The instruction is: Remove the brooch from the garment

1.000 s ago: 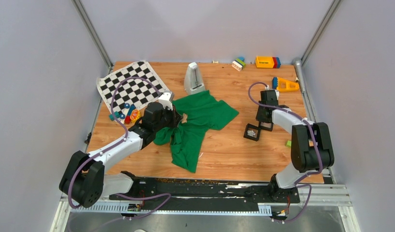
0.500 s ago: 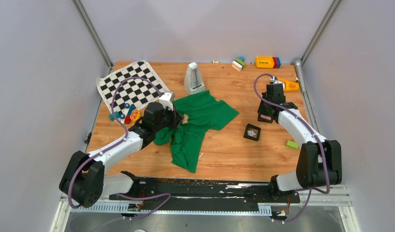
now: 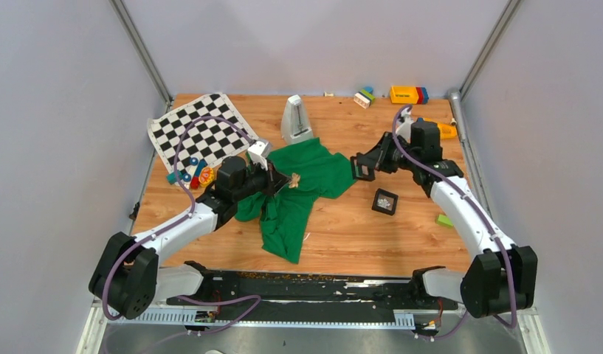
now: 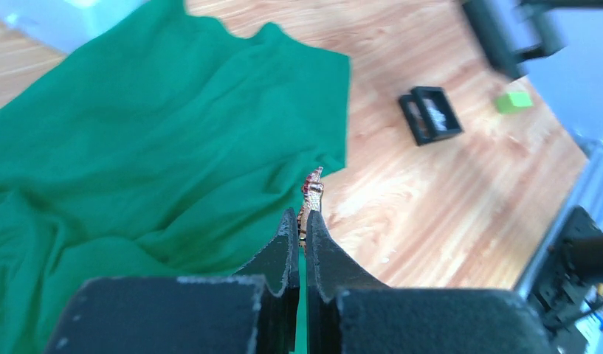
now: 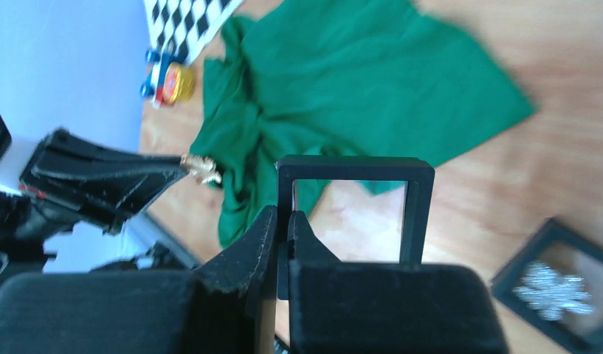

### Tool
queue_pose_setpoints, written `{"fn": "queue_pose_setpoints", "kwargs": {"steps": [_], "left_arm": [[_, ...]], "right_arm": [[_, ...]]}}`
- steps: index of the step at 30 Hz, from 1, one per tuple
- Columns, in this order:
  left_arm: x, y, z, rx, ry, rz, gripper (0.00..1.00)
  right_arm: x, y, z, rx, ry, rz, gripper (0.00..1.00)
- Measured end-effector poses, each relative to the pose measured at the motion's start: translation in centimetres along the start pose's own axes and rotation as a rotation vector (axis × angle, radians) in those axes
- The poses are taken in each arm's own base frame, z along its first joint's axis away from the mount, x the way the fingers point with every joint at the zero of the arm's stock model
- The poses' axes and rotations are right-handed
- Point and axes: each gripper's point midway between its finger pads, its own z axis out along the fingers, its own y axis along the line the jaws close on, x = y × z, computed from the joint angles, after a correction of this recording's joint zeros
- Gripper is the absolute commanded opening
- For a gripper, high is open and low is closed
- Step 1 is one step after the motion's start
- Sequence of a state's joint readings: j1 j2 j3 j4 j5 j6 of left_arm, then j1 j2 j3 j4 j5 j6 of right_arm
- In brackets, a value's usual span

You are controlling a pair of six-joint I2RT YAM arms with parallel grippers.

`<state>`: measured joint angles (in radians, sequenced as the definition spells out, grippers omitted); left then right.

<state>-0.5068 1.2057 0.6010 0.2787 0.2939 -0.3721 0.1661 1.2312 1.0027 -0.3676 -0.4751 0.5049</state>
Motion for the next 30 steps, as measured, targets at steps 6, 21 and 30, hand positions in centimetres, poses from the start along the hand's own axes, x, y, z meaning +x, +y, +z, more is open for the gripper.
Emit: {"fn": "queue_pose_setpoints", "kwargs": {"steps": [6,21,30], "left_arm": [[-0.5,-5.0,0.0,0.224,-0.056,0.055,0.0],[2.0,-11.3,1.0,0.359,-0.159,0.347,0.0],[2.7,-8.9,3.7,0.216,-0.053,0.363,0.0]], "right_arm": [[7.3,1.0,1.8,-0.106,0.219,0.093,0.0],[12.0,4.1,3.2,-0.199,0.369,0.177,0.0],[11.5,4.4,2.9,-0.189,0.339,0.178,0.0]]}}
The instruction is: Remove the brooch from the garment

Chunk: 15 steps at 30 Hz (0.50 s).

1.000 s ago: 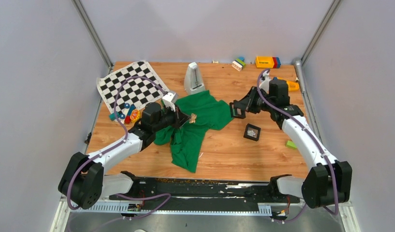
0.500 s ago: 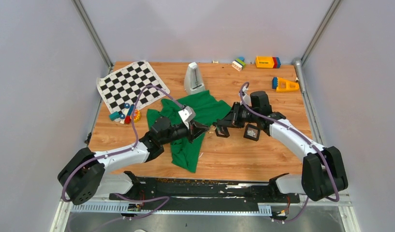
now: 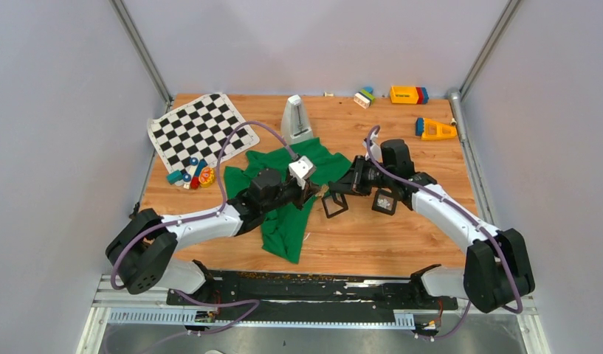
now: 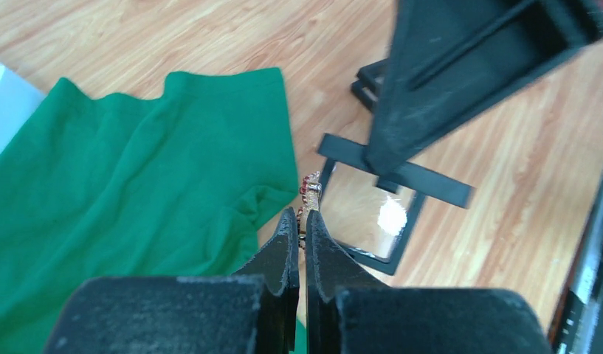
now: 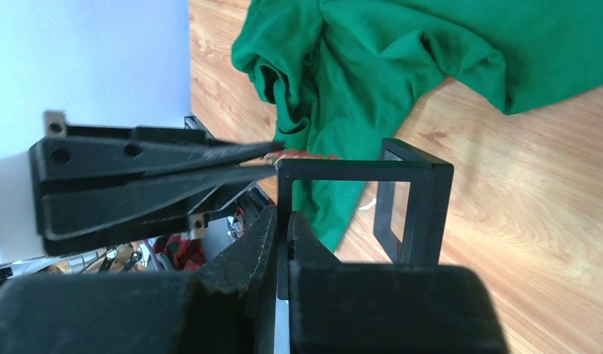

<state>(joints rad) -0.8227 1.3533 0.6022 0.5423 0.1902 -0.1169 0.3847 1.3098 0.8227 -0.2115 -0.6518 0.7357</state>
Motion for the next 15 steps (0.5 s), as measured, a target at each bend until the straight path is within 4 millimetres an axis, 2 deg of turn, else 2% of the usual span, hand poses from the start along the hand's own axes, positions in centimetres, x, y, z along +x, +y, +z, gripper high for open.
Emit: {"fn": "queue_pose_setpoints", "kwargs": {"steps": [3,7,11,15], "left_arm": [[0.4,1.0,0.9,-0.045,0.055,0.014,0.0],[2.2,1.8,0.7,-0.077,0.114,0.037,0.0],[3.3,2.1,-0.2,-0.09,0.102,0.086,0.0],[4.3,1.3,-1.5,-0.067,0.061,0.173,0.0]], "right_arm": [[-0.3,0.9,-0.6,-0.017,-0.021,0.001,0.0],[-0.7,1.5,-1.2,-0.04,-0.046,0.02,0.0],[-0.4,0.8,-1.1,-0.062,-0.037,0.066,0.0],[0.9,-0.9,-0.2,-0.084,0.0,0.136,0.0]]}}
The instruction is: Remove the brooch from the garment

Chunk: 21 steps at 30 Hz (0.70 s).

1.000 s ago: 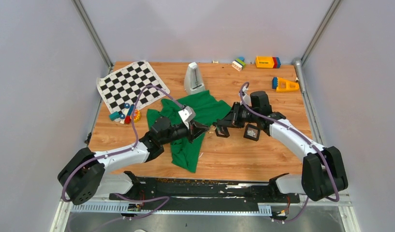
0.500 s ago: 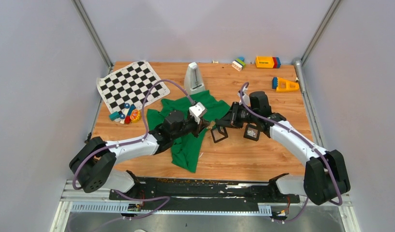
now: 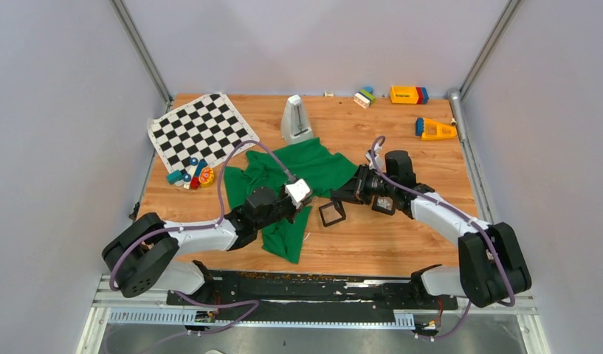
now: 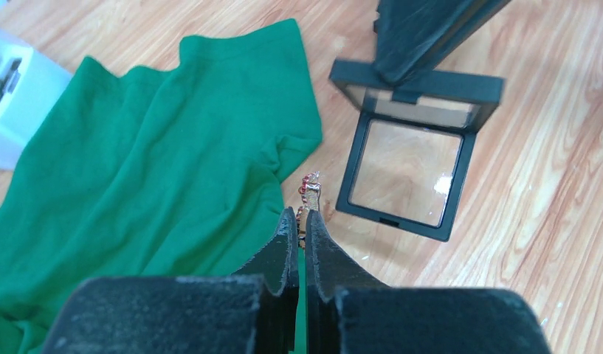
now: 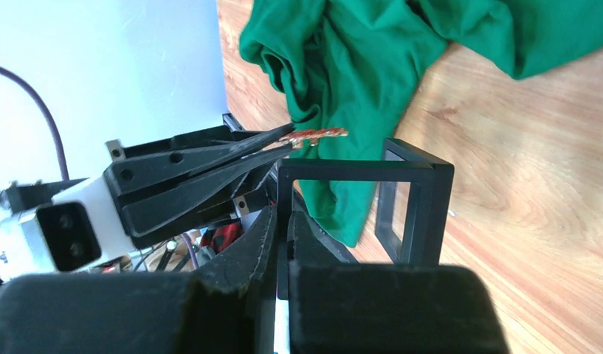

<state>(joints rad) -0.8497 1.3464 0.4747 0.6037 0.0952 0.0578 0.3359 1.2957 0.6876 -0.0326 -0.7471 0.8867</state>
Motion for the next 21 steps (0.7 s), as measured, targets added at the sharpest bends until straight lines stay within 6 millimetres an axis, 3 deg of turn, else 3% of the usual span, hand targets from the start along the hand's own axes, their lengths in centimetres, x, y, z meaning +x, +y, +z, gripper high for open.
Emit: {"fn": "queue_pose_setpoints", "kwargs": {"steps": [5,9,15,21], "left_arm": [[-0.7,-1.5,0.0,0.038,-0.061,0.114,0.0],[-1.4,-2.8,0.6,0.065,-0.107,0.19,0.0],[0.6,-3.5,1.5,0.081,-0.059,0.237,0.0],[0.8,-3.4,1.7,0.077,-0.054,0.255,0.0]], "right_arm": [[1.0,-2.2,1.1,-0.028,0.048,0.084,0.0],[1.0,-2.8,1.6,-0.05,0.055,0.104,0.0],[0.9,-2.7,1.7,-0.086,0.034,0.084,0.0],[1.0,-3.5,1.4,-0.101,0.013,0.093,0.0]]}}
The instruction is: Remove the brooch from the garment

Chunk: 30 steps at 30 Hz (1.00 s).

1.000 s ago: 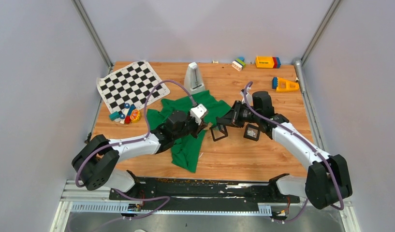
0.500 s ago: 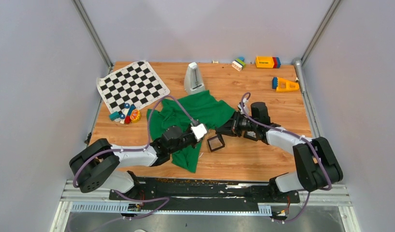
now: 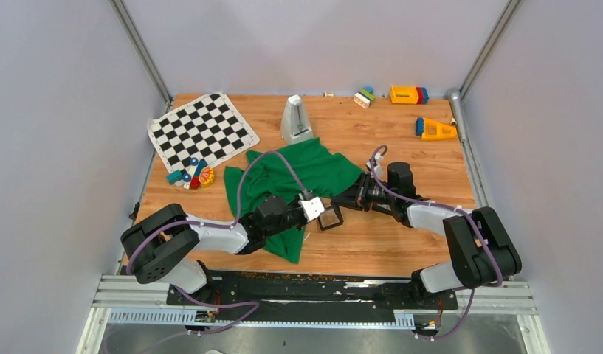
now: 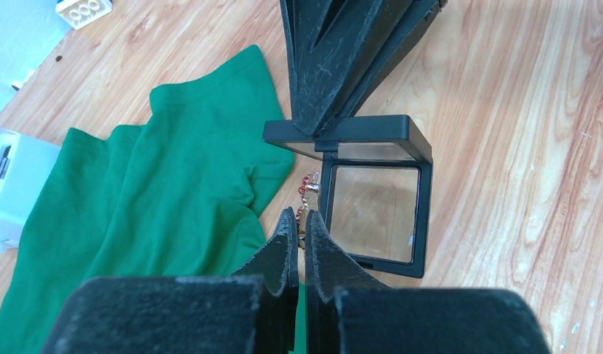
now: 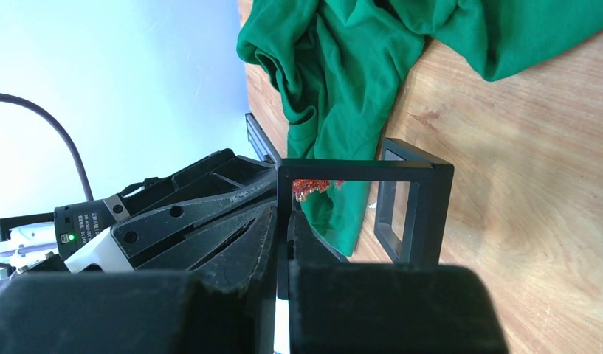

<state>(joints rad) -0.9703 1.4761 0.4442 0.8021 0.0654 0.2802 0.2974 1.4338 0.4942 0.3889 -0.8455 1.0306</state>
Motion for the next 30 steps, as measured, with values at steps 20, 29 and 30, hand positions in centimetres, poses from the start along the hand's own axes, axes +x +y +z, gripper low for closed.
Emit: {"fn": "queue_pose_setpoints", "kwargs": {"steps": [20,29,30], "left_arm": [[1.3,-1.7,1.7,0.073,0.059,0.038,0.0],[1.9,-2.1,2.2,0.095,0.107,0.079,0.0],[2.0,-2.1,2.2,0.094,0.114,0.084,0.0]], "right_arm": [[0.0,-1.2,0.5,-0.05,-0.001,0.0,0.0],[-0.2,-2.3,0.6,-0.047,-0.014,0.027,0.0],[-0.2,-2.4,0.6,-0.047,-0.014,0.029,0.0]]}}
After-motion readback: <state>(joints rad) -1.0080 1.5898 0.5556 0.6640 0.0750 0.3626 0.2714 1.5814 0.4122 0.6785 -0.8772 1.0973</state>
